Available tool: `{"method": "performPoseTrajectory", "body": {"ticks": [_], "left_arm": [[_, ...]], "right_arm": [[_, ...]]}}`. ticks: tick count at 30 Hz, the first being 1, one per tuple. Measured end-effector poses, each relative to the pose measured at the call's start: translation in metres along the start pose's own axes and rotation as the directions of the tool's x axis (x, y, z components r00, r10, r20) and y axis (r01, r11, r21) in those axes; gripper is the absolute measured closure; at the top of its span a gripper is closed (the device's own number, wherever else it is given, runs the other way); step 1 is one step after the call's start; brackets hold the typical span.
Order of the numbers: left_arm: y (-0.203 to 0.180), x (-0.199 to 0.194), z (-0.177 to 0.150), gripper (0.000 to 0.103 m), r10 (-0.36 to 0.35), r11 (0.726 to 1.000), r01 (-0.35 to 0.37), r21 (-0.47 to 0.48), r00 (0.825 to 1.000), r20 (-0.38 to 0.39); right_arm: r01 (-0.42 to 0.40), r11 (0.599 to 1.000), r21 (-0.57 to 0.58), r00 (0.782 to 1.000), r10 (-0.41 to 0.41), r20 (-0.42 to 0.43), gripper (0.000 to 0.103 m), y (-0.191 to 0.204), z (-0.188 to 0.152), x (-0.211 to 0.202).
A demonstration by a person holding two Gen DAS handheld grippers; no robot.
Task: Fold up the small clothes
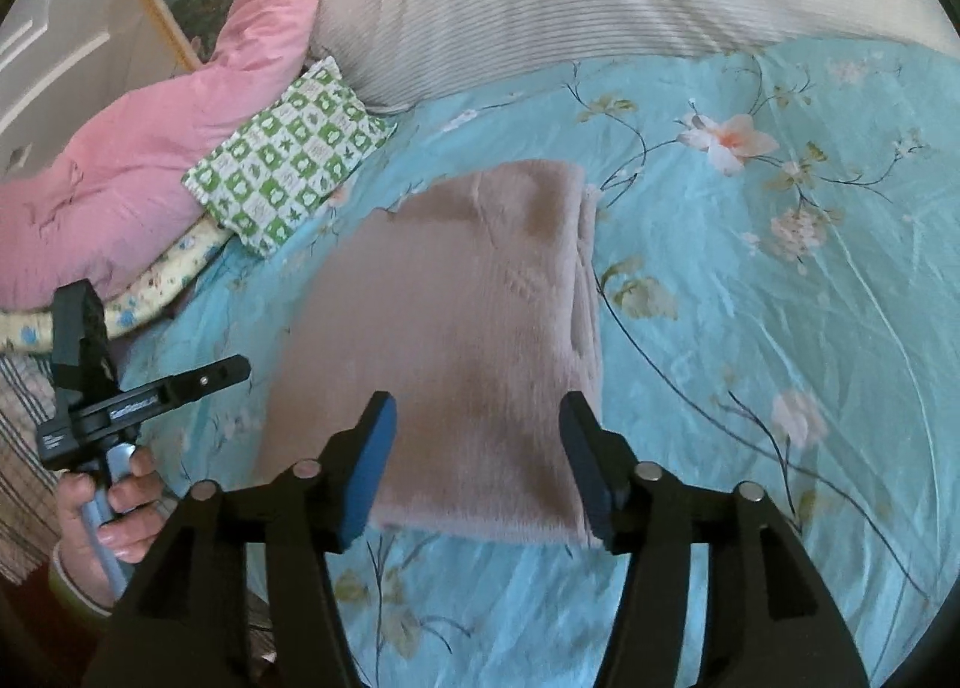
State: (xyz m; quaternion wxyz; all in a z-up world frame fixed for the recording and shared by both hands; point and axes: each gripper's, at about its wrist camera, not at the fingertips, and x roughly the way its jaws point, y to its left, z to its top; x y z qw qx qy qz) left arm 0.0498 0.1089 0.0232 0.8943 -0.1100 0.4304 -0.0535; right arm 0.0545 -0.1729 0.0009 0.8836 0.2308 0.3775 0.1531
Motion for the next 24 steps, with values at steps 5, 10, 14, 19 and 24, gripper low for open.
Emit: {"method": "performPoseTrajectory", "body": {"ticks": [5,10,14,19,24], "left_arm": [[-0.011,-0.012,-0.028,0.042,0.056,0.998,-0.056,0.035,0.998,0.003],[-0.018,-0.019,-0.05,0.034,0.099,0.991,-0.1,0.088,0.995,0.015],[-0.022,-0.02,-0.07,0.024,0.103,0.988,-0.101,0.118,0.995,-0.007],[-0.022,-0.022,-0.086,0.023,0.122,0.985,-0.121,0.126,0.992,-0.003],[-0.028,-0.024,-0.101,0.021,0.139,0.974,-0.136,0.179,0.99,-0.003]], "right_arm": [[0.015,0.999,-0.033,1.0,-0.016,-0.021,0.041,0.006,-0.02,-0.005],[0.055,0.995,-0.081,0.998,-0.057,-0.021,0.03,0.013,-0.039,-0.016],[0.061,0.993,-0.098,0.998,-0.062,-0.016,0.022,0.017,-0.051,-0.024],[0.063,0.99,-0.129,0.998,-0.066,-0.02,0.015,0.022,-0.063,-0.029],[0.077,0.982,-0.172,0.996,-0.085,-0.038,0.014,0.03,-0.074,-0.028]]}}
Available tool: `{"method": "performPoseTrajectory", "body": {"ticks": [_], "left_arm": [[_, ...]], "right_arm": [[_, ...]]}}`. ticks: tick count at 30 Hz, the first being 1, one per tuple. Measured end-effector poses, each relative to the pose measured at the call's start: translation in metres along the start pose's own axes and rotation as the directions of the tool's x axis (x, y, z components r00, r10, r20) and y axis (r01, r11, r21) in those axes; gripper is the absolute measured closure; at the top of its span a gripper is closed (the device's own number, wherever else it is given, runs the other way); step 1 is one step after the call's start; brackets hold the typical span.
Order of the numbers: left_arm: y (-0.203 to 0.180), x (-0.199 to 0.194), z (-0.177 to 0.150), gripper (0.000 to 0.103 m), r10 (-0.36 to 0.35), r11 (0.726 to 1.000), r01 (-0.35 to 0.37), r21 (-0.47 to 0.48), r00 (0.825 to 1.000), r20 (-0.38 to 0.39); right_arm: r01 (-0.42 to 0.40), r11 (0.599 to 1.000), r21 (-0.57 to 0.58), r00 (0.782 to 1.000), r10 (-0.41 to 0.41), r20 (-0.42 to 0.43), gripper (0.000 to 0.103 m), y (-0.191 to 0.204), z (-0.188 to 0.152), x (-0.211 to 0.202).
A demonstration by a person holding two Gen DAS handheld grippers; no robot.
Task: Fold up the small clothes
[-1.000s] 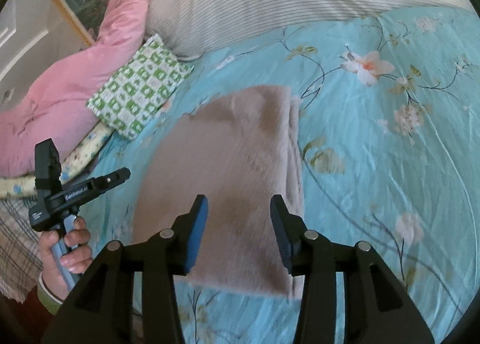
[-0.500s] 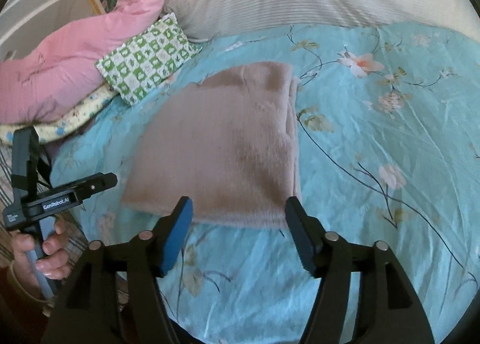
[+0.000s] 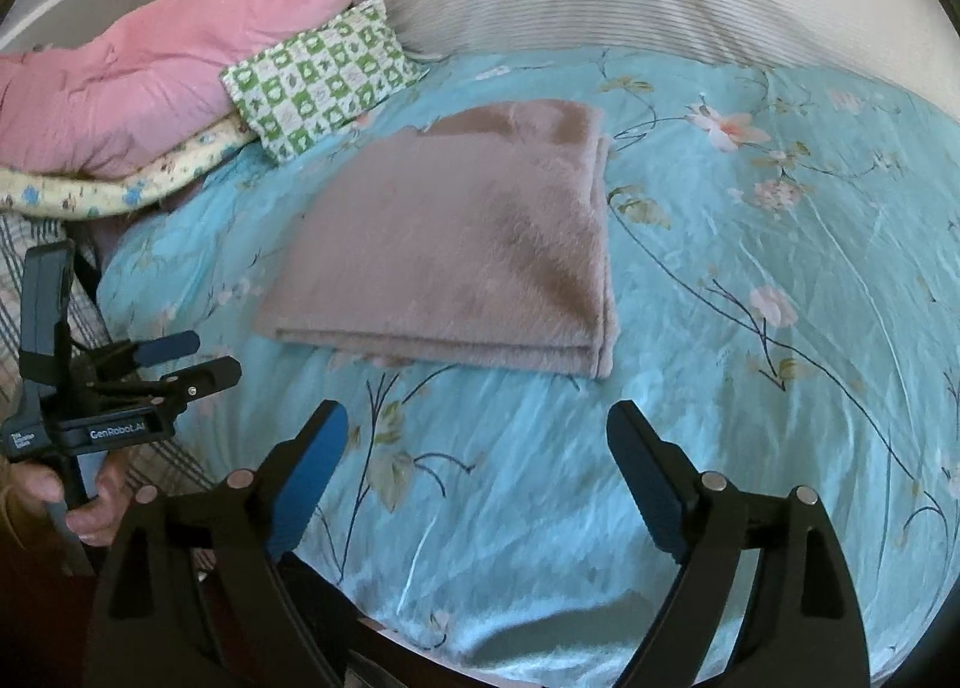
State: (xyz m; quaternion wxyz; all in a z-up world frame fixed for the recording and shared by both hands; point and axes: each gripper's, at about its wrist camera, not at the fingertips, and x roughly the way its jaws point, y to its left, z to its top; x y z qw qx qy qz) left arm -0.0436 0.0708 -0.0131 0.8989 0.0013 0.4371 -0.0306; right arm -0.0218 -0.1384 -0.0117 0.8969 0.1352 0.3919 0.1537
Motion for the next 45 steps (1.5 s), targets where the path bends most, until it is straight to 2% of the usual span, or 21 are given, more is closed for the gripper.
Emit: {"method": "performPoseTrajectory", "body": {"ticks": [6,12,23,35,45], "left_arm": [[-0.003,0.001,0.001,0.02,-0.003,1.0,0.003,0.016,1.0,-0.003],[-0.008,-0.002,0.017,0.016,-0.02,1.0,0.02,0.023,1.0,0.014],[-0.01,0.007,0.036,0.014,0.057,0.997,-0.057,0.055,0.998,0.008],[-0.005,0.016,0.068,0.013,0.067,0.997,-0.068,0.046,0.998,0.014],[-0.001,0.023,0.077,0.012,0.061,0.998,-0.061,0.024,0.998,0.007]], "right_arm": [[-0.006,1.0,-0.024,1.0,0.005,-0.028,0.012,0.006,-0.001,0.01],[-0.012,0.999,-0.039,1.0,0.012,-0.018,0.011,0.01,0.012,0.014],[-0.009,1.0,-0.011,1.0,0.009,-0.027,0.006,0.005,0.035,0.027],[-0.026,0.998,-0.058,0.999,0.025,-0.032,0.006,0.017,0.06,0.042],[-0.03,0.998,-0.048,0.998,0.027,-0.05,0.006,0.011,0.073,0.055]]}}
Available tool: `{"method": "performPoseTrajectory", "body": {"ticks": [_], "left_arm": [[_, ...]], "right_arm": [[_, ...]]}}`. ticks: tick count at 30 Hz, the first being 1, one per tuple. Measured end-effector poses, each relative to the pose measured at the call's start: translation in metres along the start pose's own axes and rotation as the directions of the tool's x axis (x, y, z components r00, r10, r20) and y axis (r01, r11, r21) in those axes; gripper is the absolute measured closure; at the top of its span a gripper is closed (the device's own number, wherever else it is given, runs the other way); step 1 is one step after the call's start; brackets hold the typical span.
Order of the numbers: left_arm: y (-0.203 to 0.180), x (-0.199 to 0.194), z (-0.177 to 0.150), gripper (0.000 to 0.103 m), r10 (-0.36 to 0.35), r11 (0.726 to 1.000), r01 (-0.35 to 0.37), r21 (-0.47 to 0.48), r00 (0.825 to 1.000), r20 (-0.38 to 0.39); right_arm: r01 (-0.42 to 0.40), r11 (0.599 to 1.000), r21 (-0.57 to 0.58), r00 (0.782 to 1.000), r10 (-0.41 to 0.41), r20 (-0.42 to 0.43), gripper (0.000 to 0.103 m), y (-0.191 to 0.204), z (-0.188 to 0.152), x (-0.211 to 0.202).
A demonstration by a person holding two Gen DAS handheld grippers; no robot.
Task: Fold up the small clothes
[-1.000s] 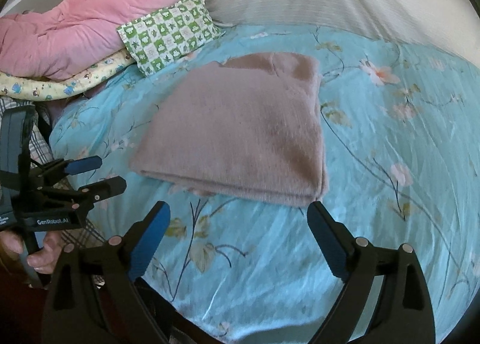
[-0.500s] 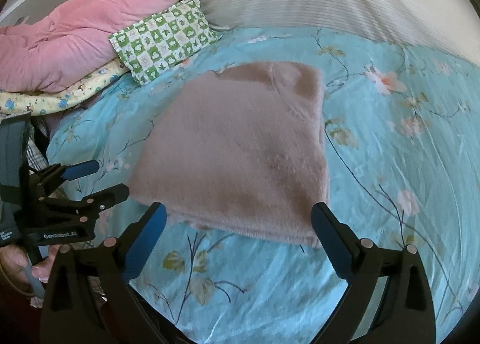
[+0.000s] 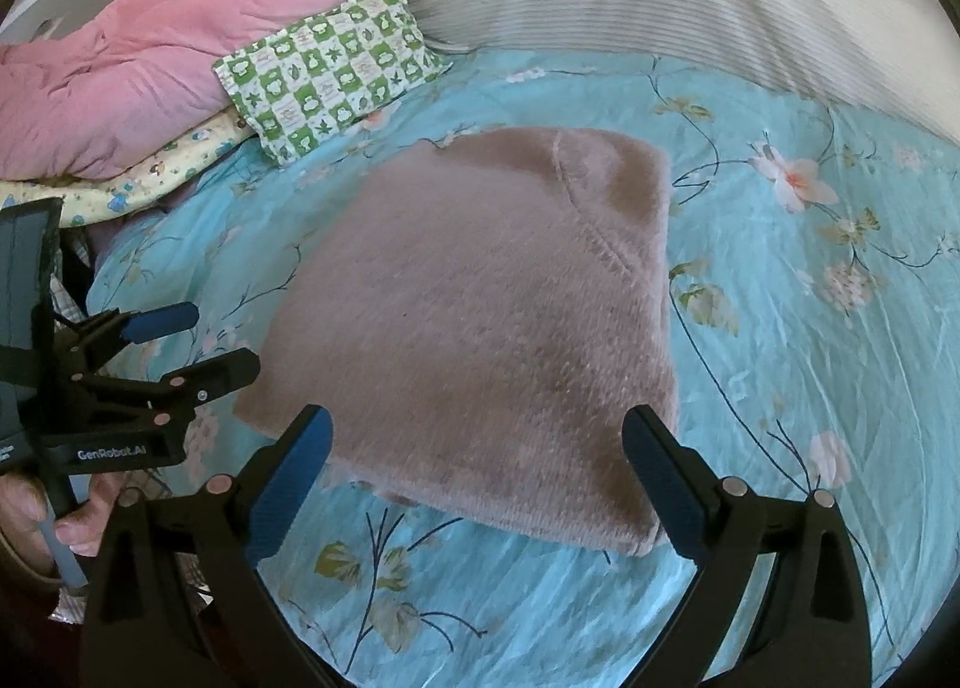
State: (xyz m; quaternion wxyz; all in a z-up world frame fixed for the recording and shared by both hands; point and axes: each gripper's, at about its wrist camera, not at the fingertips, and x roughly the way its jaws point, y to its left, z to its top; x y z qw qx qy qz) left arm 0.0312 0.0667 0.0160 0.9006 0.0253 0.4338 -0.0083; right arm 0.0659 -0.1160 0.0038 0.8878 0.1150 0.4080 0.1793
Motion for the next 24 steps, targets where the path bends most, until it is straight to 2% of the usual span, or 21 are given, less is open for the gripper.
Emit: {"method": "performPoseTrajectory", "body": {"ticks": [24], "left_arm": [[-0.0028,0.0007,0.0051,0.012,-0.022,1.0,0.022,-0.005,1.0,0.001]], "right_arm": [[-0.018,1.0,0.01,1.0,0.019,-0.011,0.006,-0.0015,0.0057,0.0077]]}}
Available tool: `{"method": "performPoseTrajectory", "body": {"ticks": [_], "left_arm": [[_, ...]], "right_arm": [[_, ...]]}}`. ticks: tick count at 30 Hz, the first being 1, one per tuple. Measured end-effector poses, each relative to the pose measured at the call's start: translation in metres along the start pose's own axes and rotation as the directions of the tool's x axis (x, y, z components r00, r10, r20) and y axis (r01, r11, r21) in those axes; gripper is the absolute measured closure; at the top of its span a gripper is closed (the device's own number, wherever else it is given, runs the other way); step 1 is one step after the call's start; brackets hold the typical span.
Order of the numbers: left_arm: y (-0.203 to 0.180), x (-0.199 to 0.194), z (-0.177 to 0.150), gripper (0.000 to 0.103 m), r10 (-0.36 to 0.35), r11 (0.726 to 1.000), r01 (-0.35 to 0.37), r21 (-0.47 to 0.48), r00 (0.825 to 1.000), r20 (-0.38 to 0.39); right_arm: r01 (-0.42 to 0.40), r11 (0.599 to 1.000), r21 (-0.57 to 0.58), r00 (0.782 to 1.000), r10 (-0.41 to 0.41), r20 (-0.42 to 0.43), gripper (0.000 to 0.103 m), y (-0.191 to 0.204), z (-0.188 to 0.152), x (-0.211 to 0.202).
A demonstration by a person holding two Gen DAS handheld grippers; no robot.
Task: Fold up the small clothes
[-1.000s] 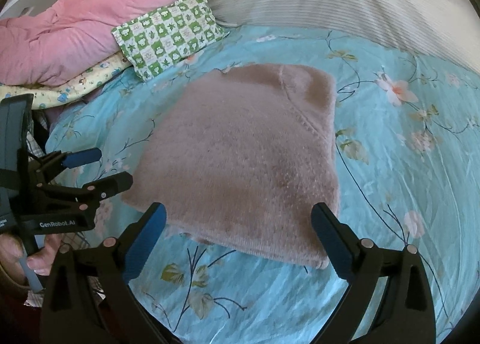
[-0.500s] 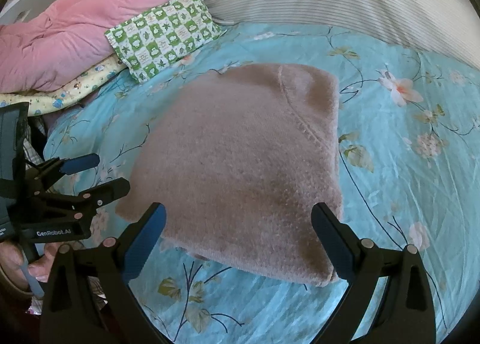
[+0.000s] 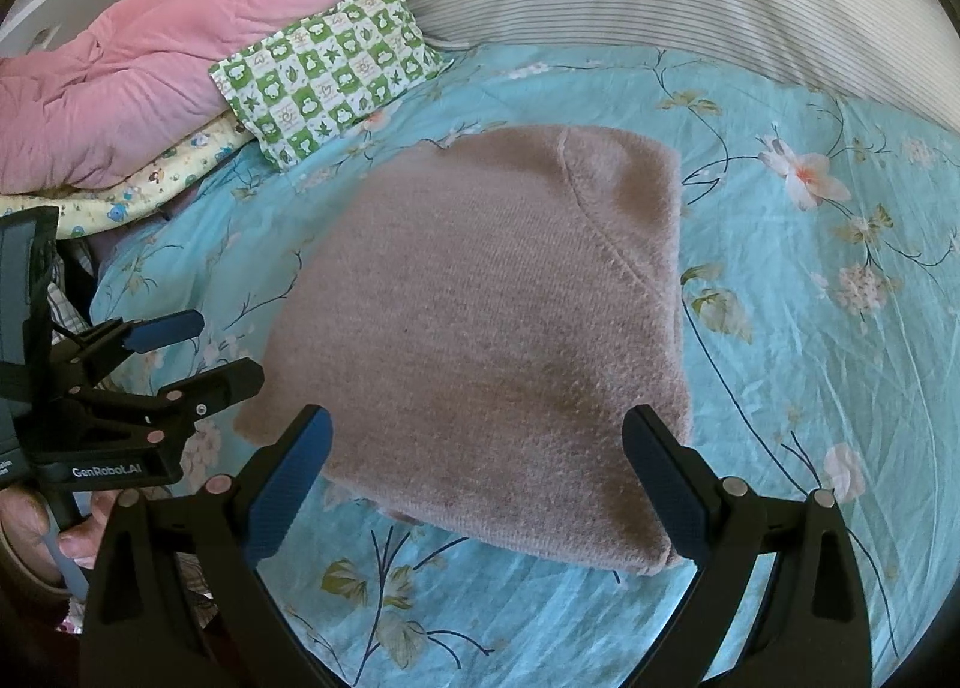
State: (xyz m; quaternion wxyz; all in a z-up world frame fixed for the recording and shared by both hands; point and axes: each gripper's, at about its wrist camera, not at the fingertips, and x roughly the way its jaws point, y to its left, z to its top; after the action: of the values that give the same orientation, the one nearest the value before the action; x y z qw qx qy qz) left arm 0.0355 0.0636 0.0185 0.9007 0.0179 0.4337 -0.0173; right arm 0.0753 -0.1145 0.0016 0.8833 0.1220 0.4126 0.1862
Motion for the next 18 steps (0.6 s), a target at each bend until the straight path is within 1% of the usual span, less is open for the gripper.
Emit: {"method": "performPoseTrajectory", "body": {"ticks": [18], "left_arm": [[-0.0018,0.0,0.0014,0.012,-0.009,1.0,0.009,0.003,1.0,0.0]], "right_arm": [[-0.002,1.0,0.011,1.0,0.002,0.009,0.006,-0.0022,0.0024,-0.0011]]}}
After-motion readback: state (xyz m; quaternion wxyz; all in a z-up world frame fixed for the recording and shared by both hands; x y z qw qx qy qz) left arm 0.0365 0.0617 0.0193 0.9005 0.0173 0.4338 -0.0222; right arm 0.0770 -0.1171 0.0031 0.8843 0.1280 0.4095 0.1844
